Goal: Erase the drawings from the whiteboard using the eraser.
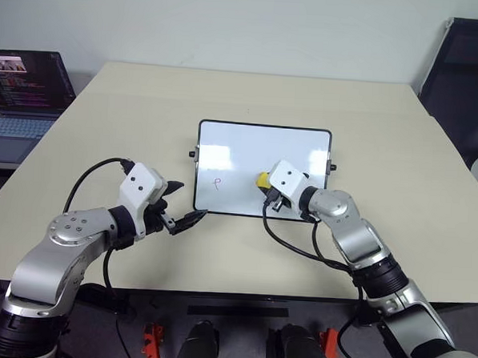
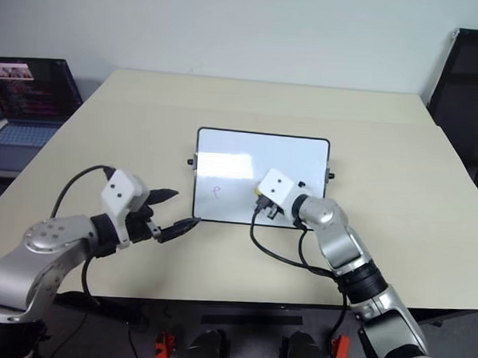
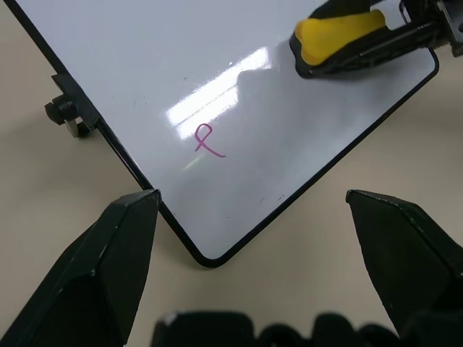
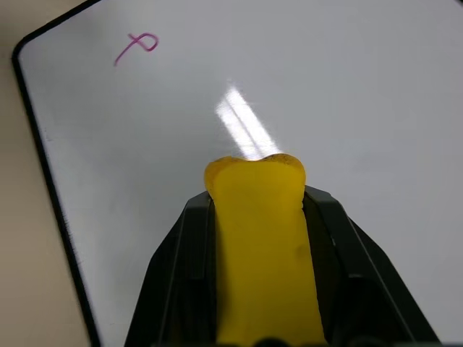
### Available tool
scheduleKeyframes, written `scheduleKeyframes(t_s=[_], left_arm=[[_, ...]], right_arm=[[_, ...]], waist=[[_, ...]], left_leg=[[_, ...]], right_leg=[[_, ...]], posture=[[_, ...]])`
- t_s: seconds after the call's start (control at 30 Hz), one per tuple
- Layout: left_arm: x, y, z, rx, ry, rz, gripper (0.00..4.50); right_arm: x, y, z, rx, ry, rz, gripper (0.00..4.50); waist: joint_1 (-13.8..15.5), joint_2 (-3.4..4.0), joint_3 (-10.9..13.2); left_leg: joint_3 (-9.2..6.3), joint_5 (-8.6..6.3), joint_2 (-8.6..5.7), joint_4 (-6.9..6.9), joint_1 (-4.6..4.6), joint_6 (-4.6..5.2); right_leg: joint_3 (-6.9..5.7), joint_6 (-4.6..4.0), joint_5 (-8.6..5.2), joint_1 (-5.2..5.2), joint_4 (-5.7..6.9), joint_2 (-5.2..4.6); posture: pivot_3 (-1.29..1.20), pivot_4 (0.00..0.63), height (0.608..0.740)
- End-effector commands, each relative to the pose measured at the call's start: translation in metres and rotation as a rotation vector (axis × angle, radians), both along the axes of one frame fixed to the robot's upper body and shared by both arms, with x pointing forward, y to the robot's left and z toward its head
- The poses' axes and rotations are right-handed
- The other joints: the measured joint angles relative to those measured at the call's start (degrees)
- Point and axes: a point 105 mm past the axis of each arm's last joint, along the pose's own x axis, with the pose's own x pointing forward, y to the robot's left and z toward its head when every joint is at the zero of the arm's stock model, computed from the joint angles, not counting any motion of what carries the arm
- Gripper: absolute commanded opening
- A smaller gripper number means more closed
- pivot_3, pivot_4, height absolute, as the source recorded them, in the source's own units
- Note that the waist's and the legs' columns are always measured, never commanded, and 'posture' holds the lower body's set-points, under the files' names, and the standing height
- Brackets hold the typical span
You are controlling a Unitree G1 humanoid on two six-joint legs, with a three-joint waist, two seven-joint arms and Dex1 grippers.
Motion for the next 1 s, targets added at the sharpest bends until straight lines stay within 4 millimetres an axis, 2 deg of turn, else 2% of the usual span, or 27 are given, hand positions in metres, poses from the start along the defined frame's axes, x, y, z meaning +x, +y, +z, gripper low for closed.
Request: scheduleKeyframes(t_s=[0.03, 0.17, 0.3, 0.4, 0.53, 0.7, 0.83, 1.0], left_arm=[[-0.002, -0.001, 0.010, 0.014, -0.038, -0.013, 4.50], [-0.002, -0.001, 0.010, 0.013, -0.036, -0.016, 4.50], [-0.003, 0.000, 0.009, 0.008, -0.030, -0.012, 4.50], [-0.006, 0.008, 0.006, -0.003, -0.015, 0.021, 4.50], [-0.012, 0.026, 0.000, -0.011, 0.006, 0.076, 4.50], [-0.015, 0.047, 0.000, -0.047, 0.004, 0.156, 4.50], [-0.020, 0.057, -0.004, -0.071, 0.006, 0.198, 4.50], [-0.026, 0.065, -0.011, -0.074, 0.014, 0.235, 4.50]], right_arm=[[0.012, -0.021, -0.011, 0.001, 0.036, -0.129, 1.25], [0.030, -0.026, 0.014, 0.062, -0.093, -0.219, 1.25], [0.028, -0.026, 0.008, 0.051, -0.068, -0.203, 1.25], [0.017, -0.021, 0.002, 0.058, -0.037, -0.148, 1.25], [0.005, -0.012, 0.019, 0.161, -0.098, -0.083, 1.25], [-0.023, -0.006, 0.033, 0.351, -0.032, 0.014, 1.25], [-0.050, -0.007, 0.028, 0.354, 0.055, 0.129, 1.25], [-0.069, -0.008, 0.014, 0.286, 0.077, 0.202, 1.25]], waist=[[0.0, 0.00, 0.0], [-0.1, 0.02, 0.0], [0.1, 0.02, 0.0], [0.1, 0.01, 0.0], [0.2, 0.01, 0.0], [0.1, 0.06, 0.1], [0.0, 0.08, 0.1], [0.0, 0.07, 0.1]], left_leg=[[-0.01, 0.00, 0.00, 0.00, 0.01, 0.00], [-0.03, -0.01, 0.00, 0.00, 0.00, -0.01], [-0.02, -0.01, -0.02, 0.01, 0.00, -0.02], [0.01, -0.01, -0.03, 0.01, -0.01, -0.02], [0.02, 0.00, -0.02, 0.00, -0.05, -0.01], [-0.01, -0.09, 0.00, -0.27, -0.31, -0.13], [0.00, -0.22, 0.00, -0.36, -0.35, -0.31], [0.00, -0.24, 0.01, -0.36, -0.32, -0.34]], right_leg=[[0.00, 0.00, 0.00, -0.01, 0.01, 0.00], [0.00, -0.02, 0.01, -0.13, -0.01, -0.01], [-0.02, -0.03, 0.01, -0.20, -0.14, -0.07], [0.00, -0.03, 0.01, -0.18, -0.22, -0.11], [-0.02, -0.02, 0.01, -0.11, -0.14, -0.10], [-0.08, 0.06, -0.15, -0.21, -0.09, -0.06], [-0.09, 0.25, -0.31, -0.24, -0.12, -0.07], [-0.09, -0.02, -0.55, -0.23, -0.15, -0.07]], posture=[[0.00, 0.150, 0.740], [0.00, 0.150, 0.740], [0.00, 0.150, 0.740], [0.00, 0.150, 0.740], [0.00, 0.150, 0.740], [0.00, 0.150, 0.740], [0.00, 0.150, 0.740], [0.00, 0.150, 0.740]])
